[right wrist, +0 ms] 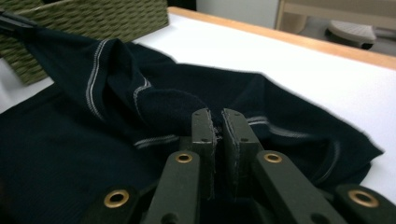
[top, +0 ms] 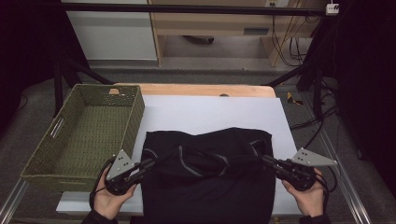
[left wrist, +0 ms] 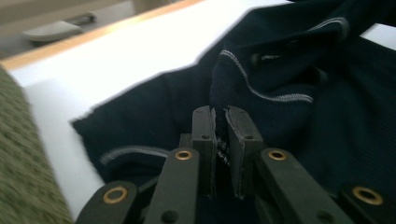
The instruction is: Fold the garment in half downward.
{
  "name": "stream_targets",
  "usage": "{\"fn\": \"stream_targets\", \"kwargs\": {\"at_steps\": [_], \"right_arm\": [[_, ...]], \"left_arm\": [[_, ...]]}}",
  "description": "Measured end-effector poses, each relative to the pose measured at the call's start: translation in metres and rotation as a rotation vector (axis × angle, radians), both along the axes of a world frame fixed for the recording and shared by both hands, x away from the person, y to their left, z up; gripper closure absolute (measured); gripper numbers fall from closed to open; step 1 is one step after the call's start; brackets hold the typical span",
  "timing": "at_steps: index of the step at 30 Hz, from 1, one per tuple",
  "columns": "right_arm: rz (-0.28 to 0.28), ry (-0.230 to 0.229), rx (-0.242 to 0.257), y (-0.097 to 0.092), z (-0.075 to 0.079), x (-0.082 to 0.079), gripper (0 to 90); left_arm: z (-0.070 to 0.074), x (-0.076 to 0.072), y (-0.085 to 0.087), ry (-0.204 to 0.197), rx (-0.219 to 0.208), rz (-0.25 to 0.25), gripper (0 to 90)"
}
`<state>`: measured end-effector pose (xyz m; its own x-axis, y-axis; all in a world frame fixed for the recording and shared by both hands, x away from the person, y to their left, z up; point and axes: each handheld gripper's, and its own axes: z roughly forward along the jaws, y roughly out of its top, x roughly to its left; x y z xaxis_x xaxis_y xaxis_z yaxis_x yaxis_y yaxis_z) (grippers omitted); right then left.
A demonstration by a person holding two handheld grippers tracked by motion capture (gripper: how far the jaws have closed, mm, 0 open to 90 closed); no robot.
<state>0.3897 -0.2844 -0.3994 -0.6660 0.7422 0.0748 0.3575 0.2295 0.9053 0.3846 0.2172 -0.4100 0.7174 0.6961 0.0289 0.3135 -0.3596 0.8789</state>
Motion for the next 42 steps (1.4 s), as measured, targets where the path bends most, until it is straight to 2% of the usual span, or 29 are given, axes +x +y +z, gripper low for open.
{"fn": "stream_targets", "kwargs": {"at_steps": [1,3,9,12,14,17,20,22,25,26,27,28,31,32,35,37,38,40,42], "right_arm": [[0.003,0.002,-0.001,-0.001,-0.002,-0.003,84.1],[0.009,0.027,0.0,-0.003,-0.007,-0.013,84.1],[0.003,0.069,0.022,-0.017,-0.021,-0.034,84.1],[0.007,0.12,0.028,-0.021,-0.027,-0.039,84.1],[0.018,0.164,0.01,-0.019,-0.034,-0.04,84.1],[0.037,0.225,-0.037,-0.014,-0.044,-0.042,84.1],[0.035,0.228,-0.045,-0.015,-0.044,-0.046,84.0],[0.032,0.24,-0.051,-0.016,-0.044,-0.047,84.0],[0.019,0.284,-0.117,-0.012,-0.051,-0.046,83.3],[0.019,0.309,-0.137,-0.01,-0.053,-0.046,82.4],[0.018,0.314,-0.149,-0.009,-0.055,-0.045,80.7],[0.019,0.322,-0.158,-0.007,-0.055,-0.045,76.1],[0.012,0.267,-0.133,-0.004,-0.05,-0.046,62.1],[0.008,0.237,-0.111,0.0,-0.047,-0.046,60.9],[0.046,0.176,-0.09,0.016,-0.042,-0.044,53.2],[0.085,0.16,-0.082,0.029,-0.041,-0.043,52.4],[0.122,0.162,-0.068,0.04,-0.043,-0.042,51.9],[0.173,0.162,-0.08,0.058,-0.047,-0.038,52.0],[0.211,0.182,-0.103,0.074,-0.054,-0.034,52.0]], "left_arm": [[-0.003,-0.003,0.002,0.01,0.01,-0.011,81.7],[-0.01,-0.012,0.006,0.034,-0.004,-0.035,81.7],[-0.02,-0.033,0.023,0.056,-0.016,-0.053,83.9],[-0.028,-0.04,0.022,0.088,0.026,-0.063,84.2],[-0.034,-0.041,0.018,0.115,0.065,-0.06,84.6],[-0.038,-0.044,0.018,0.121,0.093,-0.052,85.0],[-0.039,-0.046,0.021,0.125,0.086,-0.049,85.0],[-0.043,-0.048,0.02,0.148,0.102,-0.063,85.0],[-0.049,-0.047,0.016,0.183,0.138,-0.082,83.6],[-0.05,-0.047,0.016,0.186,0.139,-0.08,82.4],[-0.05,-0.046,0.016,0.194,0.134,-0.078,80.5],[-0.049,-0.045,0.017,0.193,0.123,-0.066,75.3],[-0.046,-0.043,0.015,0.175,0.072,-0.055,58.1],[-0.046,-0.043,0.013,0.173,0.065,-0.059,54.0],[-0.046,-0.039,-0.002,0.167,0.08,-0.076,45.0],[-0.047,-0.038,-0.015,0.159,0.1,-0.102,43.1],[-0.047,-0.038,-0.022,0.15,0.106,-0.116,42.9],[-0.048,-0.037,-0.037,0.134,0.113,-0.154,43.1],[-0.049,-0.037,-0.048,0.117,0.128,-0.183,46.6]]}}
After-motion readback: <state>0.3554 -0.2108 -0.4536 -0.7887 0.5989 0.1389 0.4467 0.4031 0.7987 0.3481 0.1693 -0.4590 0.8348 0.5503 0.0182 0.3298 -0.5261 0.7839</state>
